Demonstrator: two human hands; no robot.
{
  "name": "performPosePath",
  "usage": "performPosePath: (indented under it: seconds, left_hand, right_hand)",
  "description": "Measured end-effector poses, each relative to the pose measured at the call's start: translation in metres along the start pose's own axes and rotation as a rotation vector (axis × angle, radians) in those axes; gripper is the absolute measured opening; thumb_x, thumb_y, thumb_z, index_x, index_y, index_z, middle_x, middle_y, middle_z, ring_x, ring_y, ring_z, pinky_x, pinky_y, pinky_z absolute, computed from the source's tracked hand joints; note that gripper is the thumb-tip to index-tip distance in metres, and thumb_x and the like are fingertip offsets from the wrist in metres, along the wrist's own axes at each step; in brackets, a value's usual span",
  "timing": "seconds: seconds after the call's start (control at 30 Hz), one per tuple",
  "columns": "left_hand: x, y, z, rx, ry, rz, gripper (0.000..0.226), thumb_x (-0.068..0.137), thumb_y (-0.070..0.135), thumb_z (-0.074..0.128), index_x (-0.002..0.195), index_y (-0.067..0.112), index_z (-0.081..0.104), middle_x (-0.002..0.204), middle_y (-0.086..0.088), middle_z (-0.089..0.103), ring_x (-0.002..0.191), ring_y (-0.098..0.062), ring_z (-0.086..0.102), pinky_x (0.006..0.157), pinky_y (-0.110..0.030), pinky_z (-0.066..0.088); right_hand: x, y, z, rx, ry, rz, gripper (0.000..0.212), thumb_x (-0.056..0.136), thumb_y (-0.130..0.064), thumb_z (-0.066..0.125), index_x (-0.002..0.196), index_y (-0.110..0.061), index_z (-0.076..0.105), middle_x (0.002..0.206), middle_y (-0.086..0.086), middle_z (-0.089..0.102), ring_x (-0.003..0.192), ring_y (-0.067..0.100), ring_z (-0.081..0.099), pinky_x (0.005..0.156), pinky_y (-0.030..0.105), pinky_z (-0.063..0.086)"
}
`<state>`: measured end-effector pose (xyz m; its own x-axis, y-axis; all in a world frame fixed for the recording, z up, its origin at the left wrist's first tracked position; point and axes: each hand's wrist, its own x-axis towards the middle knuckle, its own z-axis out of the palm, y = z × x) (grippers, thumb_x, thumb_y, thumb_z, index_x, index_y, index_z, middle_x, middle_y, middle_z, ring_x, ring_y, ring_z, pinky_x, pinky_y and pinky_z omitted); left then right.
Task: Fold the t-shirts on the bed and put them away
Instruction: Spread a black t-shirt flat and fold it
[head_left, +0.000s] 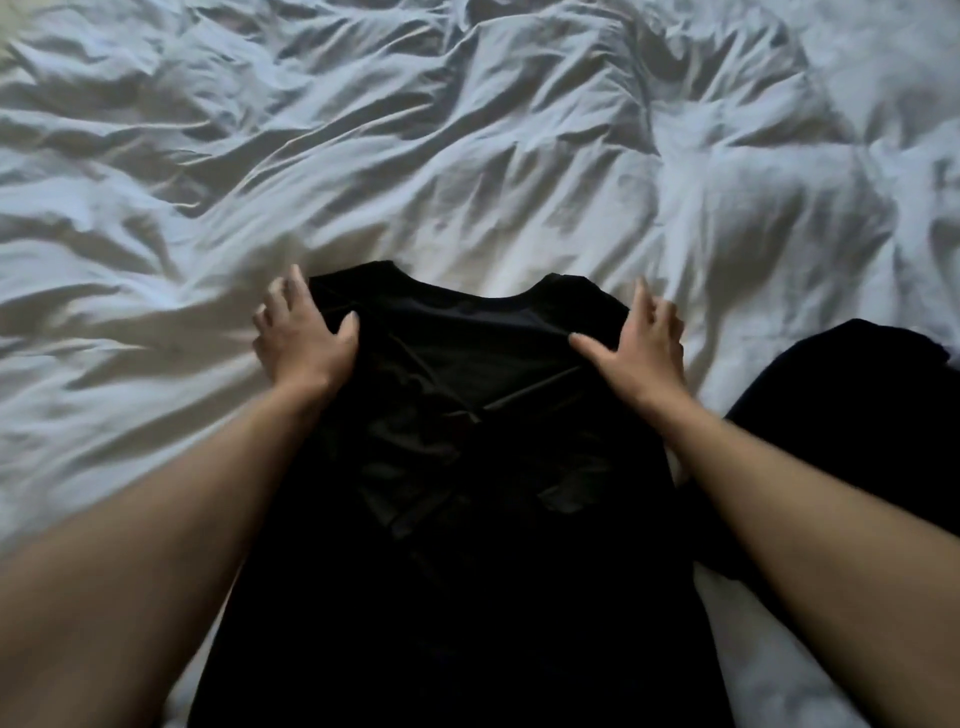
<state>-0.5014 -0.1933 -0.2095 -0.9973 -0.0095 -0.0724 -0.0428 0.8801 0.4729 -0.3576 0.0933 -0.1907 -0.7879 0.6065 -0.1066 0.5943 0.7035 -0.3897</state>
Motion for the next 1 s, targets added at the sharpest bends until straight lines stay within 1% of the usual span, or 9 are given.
performPosePath:
  seconds: [0.1, 0.23, 0.37, 0.47, 0.6, 0.7, 0.83, 0.93, 1.0]
  left_hand:
    - [0.023, 0.009, -0.007, -0.303, -0.212, -0.059, 0.049, 0.088, 0.023, 0.071, 0.130, 0.007, 0.054, 0.121, -0.009, 0.060, 0.108, -0.023, 0.056, 0.089, -0.029, 0.044]
    - [0.025, 0.018, -0.022, -0.556, -0.288, -0.034, 0.033, 0.086, 0.003, 0.068, 0.118, 0.005, 0.062, 0.098, -0.008, 0.067, 0.082, -0.015, 0.061, 0.063, -0.016, 0.048]
    - [0.018, 0.020, -0.046, -0.619, -0.330, -0.017, 0.024, 0.085, -0.004, 0.062, 0.100, 0.016, 0.062, 0.086, -0.006, 0.063, 0.060, -0.008, 0.057, 0.050, -0.015, 0.046]
    - [0.002, 0.022, -0.068, -0.608, -0.307, 0.023, 0.025, 0.086, -0.006, 0.060, 0.104, 0.013, 0.058, 0.078, -0.002, 0.059, 0.045, 0.001, 0.053, 0.040, -0.011, 0.039]
    - [-0.033, 0.021, -0.108, -0.573, -0.323, 0.154, 0.038, 0.082, -0.002, 0.065, 0.118, 0.011, 0.061, 0.088, 0.001, 0.064, 0.070, -0.007, 0.059, 0.059, -0.010, 0.048]
    - [-0.071, 0.008, -0.139, -0.428, -0.364, 0.271, 0.036, 0.064, 0.020, 0.064, 0.100, 0.020, 0.069, 0.087, -0.006, 0.068, 0.077, -0.014, 0.061, 0.073, -0.029, 0.050]
    - [-0.145, -0.031, -0.162, -0.259, -0.327, 0.447, 0.022, 0.065, 0.029, 0.061, 0.082, 0.015, 0.063, 0.077, -0.016, 0.062, 0.071, -0.017, 0.056, 0.069, -0.037, 0.048]
    - [-0.214, -0.064, -0.170, -0.246, -0.301, 0.630, 0.026, 0.067, 0.031, 0.053, 0.085, 0.015, 0.064, 0.075, 0.002, 0.053, 0.068, -0.014, 0.051, 0.064, -0.031, 0.043]
    - [-0.263, -0.091, -0.165, -0.178, -0.332, 0.706, 0.023, 0.065, 0.025, 0.053, 0.085, 0.017, 0.062, 0.081, 0.006, 0.050, 0.071, -0.015, 0.050, 0.064, -0.031, 0.045]
  right_hand:
    - [0.024, -0.008, -0.004, 0.034, -0.197, 0.027, 0.070, 0.084, -0.038, 0.073, 0.139, -0.010, 0.042, 0.137, 0.017, 0.052, 0.128, 0.034, 0.047, 0.101, 0.039, 0.040]
    - [0.026, -0.014, -0.016, 0.149, -0.175, -0.021, 0.028, 0.081, -0.024, 0.072, 0.105, -0.011, 0.067, 0.101, 0.010, 0.069, 0.102, 0.029, 0.063, 0.080, 0.032, 0.045]
    - [0.021, -0.020, -0.042, 0.302, -0.209, -0.094, 0.025, 0.083, -0.020, 0.073, 0.105, -0.012, 0.067, 0.097, 0.006, 0.072, 0.093, 0.022, 0.066, 0.083, 0.035, 0.051]
    - [0.007, -0.015, -0.063, 0.428, -0.240, -0.119, 0.022, 0.084, -0.018, 0.073, 0.106, -0.015, 0.067, 0.092, 0.002, 0.071, 0.083, 0.014, 0.068, 0.082, 0.034, 0.054]
    - [-0.028, -0.017, -0.092, 0.663, -0.292, -0.116, 0.017, 0.089, -0.008, 0.069, 0.105, -0.005, 0.064, 0.086, 0.005, 0.069, 0.074, 0.011, 0.065, 0.074, 0.029, 0.053]
    - [-0.070, -0.015, -0.111, 0.695, -0.322, -0.151, 0.017, 0.090, -0.006, 0.066, 0.103, 0.003, 0.060, 0.084, 0.008, 0.066, 0.072, 0.012, 0.063, 0.066, 0.025, 0.051]
    - [-0.138, 0.006, -0.124, 0.637, -0.306, -0.216, 0.011, 0.090, -0.007, 0.067, 0.099, -0.003, 0.062, 0.086, 0.010, 0.066, 0.079, 0.014, 0.062, 0.071, 0.031, 0.049]
    - [-0.201, 0.028, -0.123, 0.453, -0.226, -0.337, 0.016, 0.085, -0.009, 0.073, 0.095, -0.016, 0.063, 0.081, -0.005, 0.063, 0.079, 0.004, 0.058, 0.074, 0.023, 0.045]
    - [-0.255, 0.045, -0.112, 0.353, -0.186, -0.449, 0.017, 0.080, -0.008, 0.072, 0.095, -0.013, 0.065, 0.081, -0.007, 0.062, 0.078, 0.004, 0.057, 0.072, 0.020, 0.045]
